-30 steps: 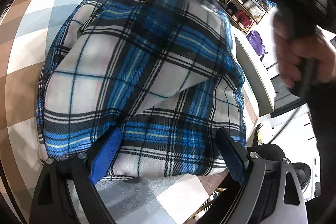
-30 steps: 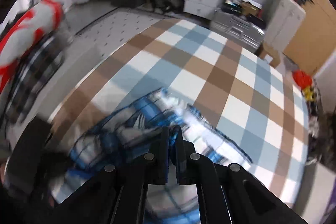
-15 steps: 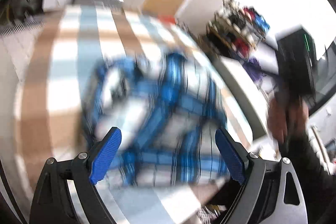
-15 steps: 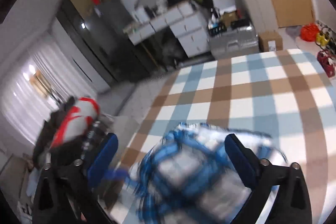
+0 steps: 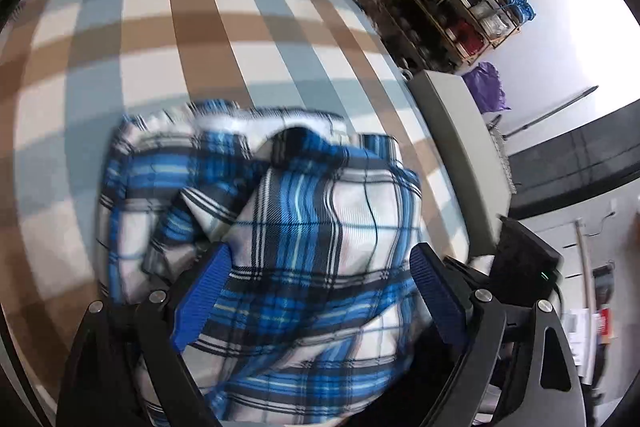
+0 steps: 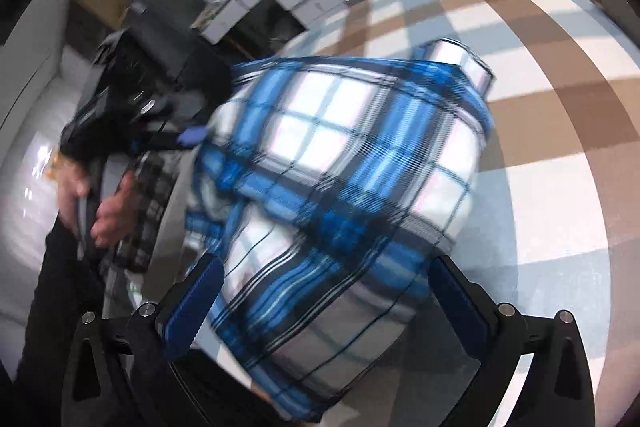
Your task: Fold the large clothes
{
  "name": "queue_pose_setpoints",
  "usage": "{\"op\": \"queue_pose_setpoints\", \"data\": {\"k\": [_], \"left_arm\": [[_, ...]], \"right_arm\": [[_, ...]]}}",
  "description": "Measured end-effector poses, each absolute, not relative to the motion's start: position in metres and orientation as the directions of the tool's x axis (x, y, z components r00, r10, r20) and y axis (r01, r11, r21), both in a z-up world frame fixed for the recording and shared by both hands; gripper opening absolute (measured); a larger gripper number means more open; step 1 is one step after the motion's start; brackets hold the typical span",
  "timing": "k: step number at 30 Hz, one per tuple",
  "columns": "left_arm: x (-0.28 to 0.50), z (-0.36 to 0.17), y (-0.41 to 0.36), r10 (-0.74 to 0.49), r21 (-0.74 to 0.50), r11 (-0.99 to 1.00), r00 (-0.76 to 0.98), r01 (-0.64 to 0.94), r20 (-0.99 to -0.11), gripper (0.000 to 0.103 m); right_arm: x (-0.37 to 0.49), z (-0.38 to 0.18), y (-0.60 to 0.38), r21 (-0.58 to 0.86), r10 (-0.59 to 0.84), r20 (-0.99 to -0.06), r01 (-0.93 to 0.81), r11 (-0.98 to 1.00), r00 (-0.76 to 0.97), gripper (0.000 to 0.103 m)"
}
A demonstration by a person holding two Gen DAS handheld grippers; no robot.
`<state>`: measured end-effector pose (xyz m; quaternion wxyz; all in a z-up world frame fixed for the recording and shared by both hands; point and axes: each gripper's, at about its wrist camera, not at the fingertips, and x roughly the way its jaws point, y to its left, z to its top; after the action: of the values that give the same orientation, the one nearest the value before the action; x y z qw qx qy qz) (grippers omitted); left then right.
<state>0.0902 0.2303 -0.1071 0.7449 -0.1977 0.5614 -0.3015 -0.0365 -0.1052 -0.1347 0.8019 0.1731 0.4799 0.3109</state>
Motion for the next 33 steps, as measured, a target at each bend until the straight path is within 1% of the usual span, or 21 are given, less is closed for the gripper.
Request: {"op": "queue_pose_setpoints", "data": {"k": [1,2,3,4,5,7,8,10,11,13,15,17,20,21,22,24,26,27,28,30,33], "left_arm": [[0.087,-0.105,0.231,-0.666,-0.628,0.744,0.190,0.227,-0.721,0.087],[0.085,-0.103,0.237,-0.623,-0.585,0.781,0.223,0.218,-0.749,0.087],[0.083,-0.103,0.244,-0.553,-0.520,0.833,0.270,0.189,-0.788,0.087],[0.084,-0.105,0.251,-0.478,-0.454,0.878,0.300,0.149,-0.826,0.088],[0.085,-0.111,0.259,-0.433,-0.420,0.901,0.310,0.110,-0.847,0.088],[0.084,-0.124,0.273,-0.396,-0.399,0.915,0.300,0.056,-0.868,0.088],[0.082,-0.130,0.276,-0.400,-0.406,0.913,0.296,0.046,-0.867,0.088],[0.078,-0.141,0.279,-0.425,-0.436,0.900,0.270,0.021,-0.864,0.088],[0.075,-0.145,0.279,-0.455,-0.467,0.884,0.252,0.015,-0.854,0.088],[0.068,-0.152,0.275,-0.536,-0.546,0.838,0.217,0.018,-0.816,0.088],[0.055,-0.150,0.266,-0.568,-0.572,0.819,0.201,0.046,-0.798,0.088],[0.046,-0.148,0.251,-0.605,-0.603,0.795,0.180,0.075,-0.776,0.088],[0.023,-0.152,0.212,-0.689,-0.680,0.724,0.153,0.114,-0.708,0.088],[0.018,-0.152,0.203,-0.700,-0.688,0.714,0.148,0.132,-0.698,0.088],[0.011,-0.150,0.193,-0.701,-0.685,0.713,0.149,0.149,-0.698,0.088],[0.003,-0.144,0.195,-0.690,-0.680,0.723,0.185,0.123,-0.700,0.088],[-0.007,-0.127,0.210,-0.644,-0.641,0.760,0.253,0.105,-0.722,0.088],[-0.011,-0.118,0.216,-0.620,-0.617,0.779,0.280,0.111,-0.732,0.088],[-0.014,-0.109,0.220,-0.607,-0.602,0.789,0.304,0.120,-0.734,0.088],[-0.021,-0.081,0.229,-0.630,-0.620,0.769,0.357,0.158,-0.690,0.088],[-0.018,-0.056,0.225,-0.700,-0.672,0.706,0.366,0.226,-0.613,0.088]], "right_arm": [[-0.031,-0.137,-0.108,0.597,0.673,-0.656,-0.310,0.740,0.342,0.103],[-0.024,-0.141,-0.111,0.613,0.677,-0.656,-0.287,0.736,0.334,0.103],[-0.014,-0.148,-0.111,0.625,0.676,-0.666,-0.259,0.736,0.315,0.103],[-0.010,-0.151,-0.112,0.631,0.676,-0.672,-0.243,0.737,0.303,0.101],[-0.005,-0.153,-0.113,0.645,0.688,-0.658,-0.241,0.725,0.306,0.098],[0.000,-0.151,-0.114,0.634,0.673,-0.669,-0.231,0.738,0.315,0.092],[0.003,-0.150,-0.112,0.624,0.662,-0.679,-0.227,0.748,0.317,0.089],[0.007,-0.148,-0.109,0.594,0.635,-0.693,-0.229,0.771,0.341,0.072],[0.009,-0.146,-0.108,0.576,0.623,-0.700,-0.240,0.781,0.349,0.069],[0.011,-0.142,-0.111,0.572,0.624,-0.695,-0.251,0.781,0.357,0.056],[0.019,-0.135,-0.121,0.599,0.644,-0.670,-0.243,0.763,0.369,0.051],[0.025,-0.133,-0.129,0.597,0.639,-0.669,-0.238,0.766,0.380,0.050],[0.042,-0.122,-0.144,0.533,0.589,-0.706,-0.251,0.808,0.393,0.050],[0.049,-0.114,-0.151,0.493,0.557,-0.722,-0.259,0.831,0.411,0.050],[0.049,-0.110,-0.155,0.456,0.528,-0.740,-0.266,0.849,0.417,0.054],[0.045,-0.104,-0.164,0.395,0.468,-0.785,-0.255,0.883,0.405,0.055],[0.029,-0.101,-0.171,0.403,0.477,-0.772,-0.257,0.878,0.420,0.058],[0.018,-0.099,-0.174,0.406,0.480,-0.761,-0.257,0.877,0.437,0.068],[0.003,-0.101,-0.183,0.423,0.496,-0.742,-0.260,0.868,0.451,0.075],[-0.021,-0.103,-0.185,0.471,0.542,-0.691,-0.270,0.840,0.479,0.078],[-0.037,-0.102,-0.176,0.475,0.550,-0.671,-0.282,0.834,0.497,0.079]]}}
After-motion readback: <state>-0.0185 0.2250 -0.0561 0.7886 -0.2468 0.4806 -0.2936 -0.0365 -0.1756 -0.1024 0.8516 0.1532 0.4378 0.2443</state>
